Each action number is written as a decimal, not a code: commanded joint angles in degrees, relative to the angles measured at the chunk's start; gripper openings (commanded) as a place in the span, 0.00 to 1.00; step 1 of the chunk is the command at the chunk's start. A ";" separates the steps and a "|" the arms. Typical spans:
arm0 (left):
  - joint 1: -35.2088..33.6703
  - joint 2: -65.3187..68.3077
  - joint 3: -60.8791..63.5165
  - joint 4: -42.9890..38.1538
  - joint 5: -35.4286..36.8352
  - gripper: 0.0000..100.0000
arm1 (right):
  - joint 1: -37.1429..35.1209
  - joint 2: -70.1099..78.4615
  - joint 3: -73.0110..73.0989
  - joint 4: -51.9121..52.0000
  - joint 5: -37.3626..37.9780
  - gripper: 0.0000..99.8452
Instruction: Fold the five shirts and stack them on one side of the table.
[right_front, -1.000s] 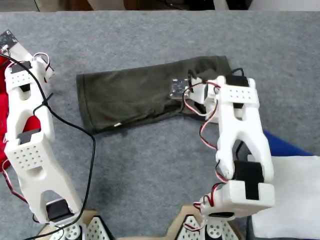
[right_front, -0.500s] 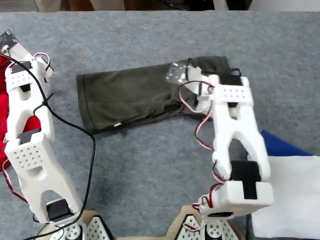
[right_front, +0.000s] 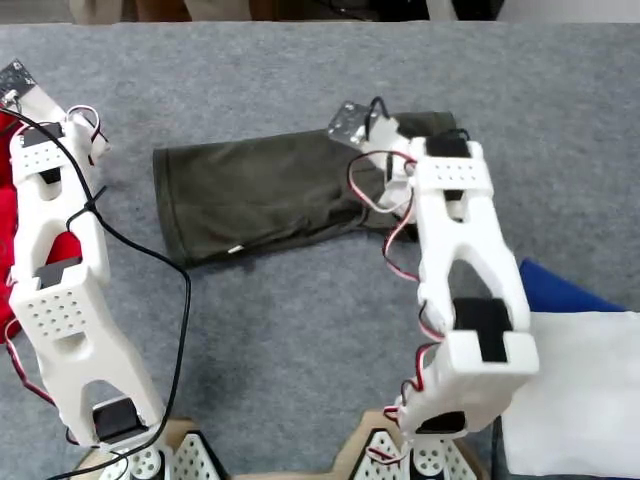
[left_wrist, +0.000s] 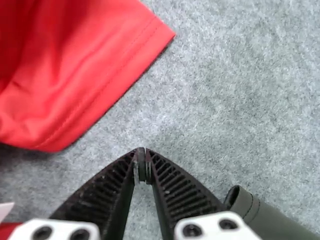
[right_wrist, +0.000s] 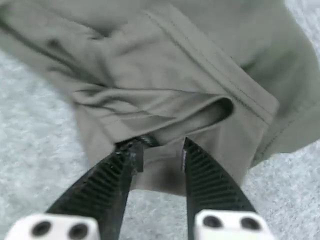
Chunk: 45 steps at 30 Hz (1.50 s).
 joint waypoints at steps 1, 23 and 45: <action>0.62 -0.84 -0.26 -0.62 -0.44 0.02 | 2.24 2.42 -5.85 -0.44 -0.70 0.14; 0.62 -0.84 -0.26 -0.62 -0.44 0.02 | 5.67 7.25 -10.51 -0.70 -0.35 0.00; 0.62 -0.84 -0.26 -0.70 -0.44 0.02 | 0.31 8.40 -13.23 8.00 -19.69 0.19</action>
